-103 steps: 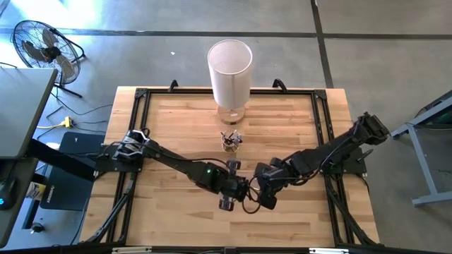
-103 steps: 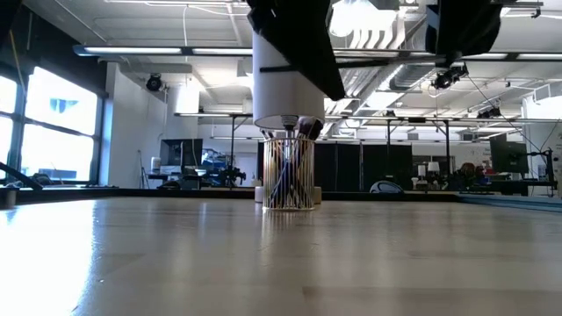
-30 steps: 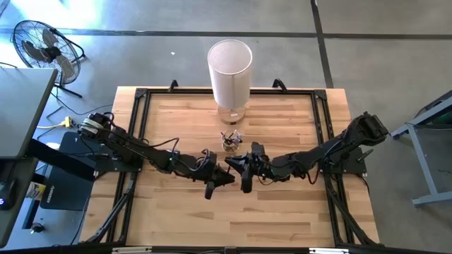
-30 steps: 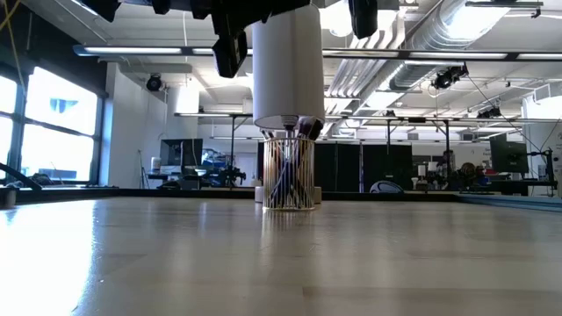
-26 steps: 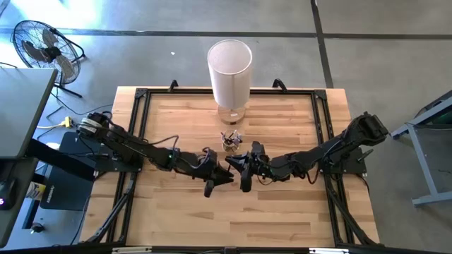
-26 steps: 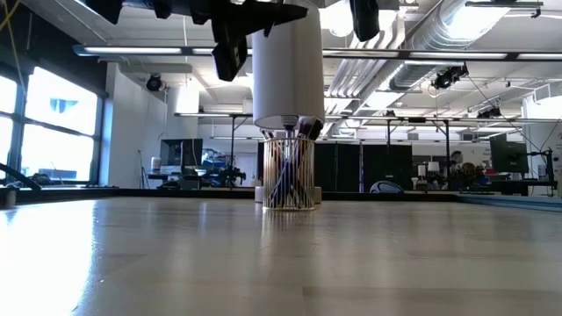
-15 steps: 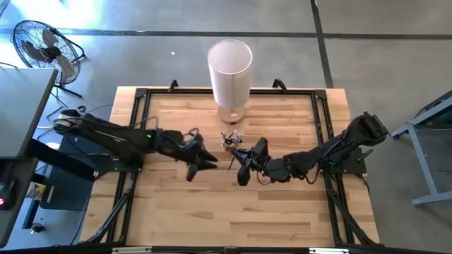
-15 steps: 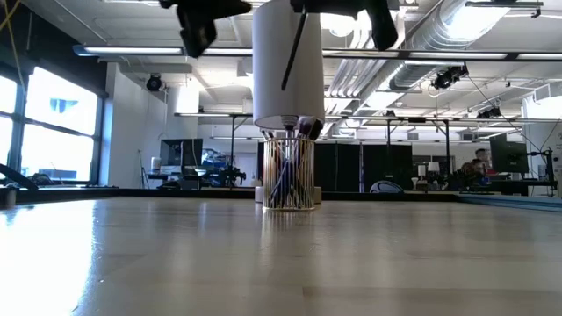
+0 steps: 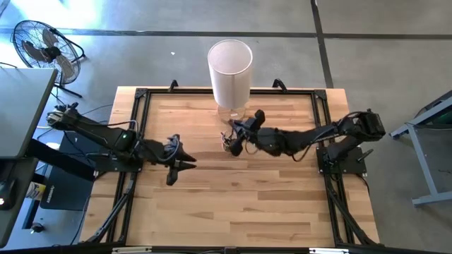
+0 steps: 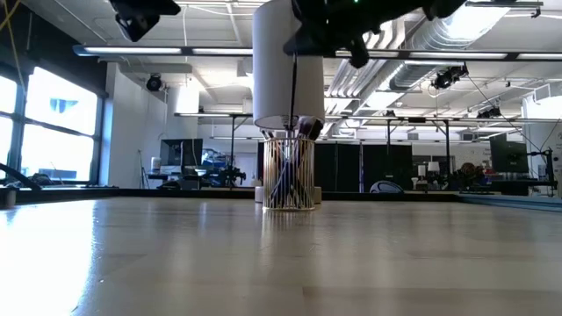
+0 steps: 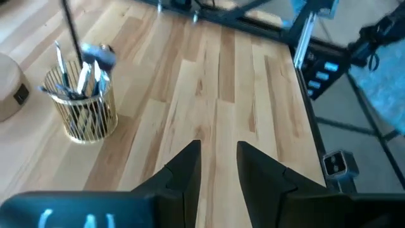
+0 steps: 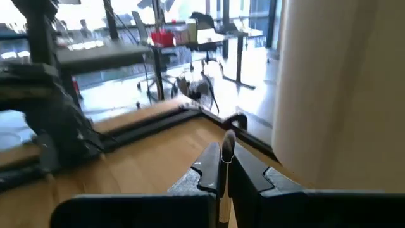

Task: Put items in baskets/containers
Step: Put the black eyeshadow brush into the gold pen organizer, then return to Home Position

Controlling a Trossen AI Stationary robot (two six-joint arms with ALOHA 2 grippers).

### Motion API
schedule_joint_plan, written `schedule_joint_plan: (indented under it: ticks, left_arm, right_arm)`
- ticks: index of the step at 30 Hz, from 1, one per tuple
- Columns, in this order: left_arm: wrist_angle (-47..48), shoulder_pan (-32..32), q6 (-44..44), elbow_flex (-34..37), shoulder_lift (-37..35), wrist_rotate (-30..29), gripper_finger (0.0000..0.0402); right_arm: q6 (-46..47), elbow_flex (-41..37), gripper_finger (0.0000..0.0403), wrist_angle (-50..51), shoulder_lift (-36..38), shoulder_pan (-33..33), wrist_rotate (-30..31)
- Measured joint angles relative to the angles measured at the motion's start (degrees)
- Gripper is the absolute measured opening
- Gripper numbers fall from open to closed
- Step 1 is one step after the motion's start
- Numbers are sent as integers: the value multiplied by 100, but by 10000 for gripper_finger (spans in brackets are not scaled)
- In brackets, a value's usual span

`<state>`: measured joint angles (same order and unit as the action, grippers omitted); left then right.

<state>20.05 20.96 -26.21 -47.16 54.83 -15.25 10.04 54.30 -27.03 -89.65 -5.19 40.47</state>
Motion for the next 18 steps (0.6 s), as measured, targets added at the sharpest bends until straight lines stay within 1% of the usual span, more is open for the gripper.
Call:
schedule_joint_plan:
  ticks: [3, 5, 7, 9, 13, 16, 18]
  left_arm:
    - [119, 252, -104, 2, 9, -200, 96]
    - [214, 352, -158, 2, 10, -357, 96]
    - [280, 415, -210, 2, 13, -507, 96]
    - [306, 433, -241, 2, 10, -616, 96]
    - [309, 427, -248, 2, 0, -621, 96]
    - [306, 427, -249, 2, 0, -623, 96]
    - [302, 420, -252, 2, 11, -623, 96]
  right_arm:
    - [415, 0, 9, 668, -2, 263, -376]
    - [721, 0, 9, 945, -81, 372, -558]
    - [949, -11, 9, 920, -256, 424, -726]
    - [949, -11, 12, 782, -491, 430, -872]
    - [1178, -15, 40, 741, -829, 413, -947]
    - [1614, -15, 69, 878, -859, 421, -938]
    - [1694, -16, 90, 933, -829, 424, -942]
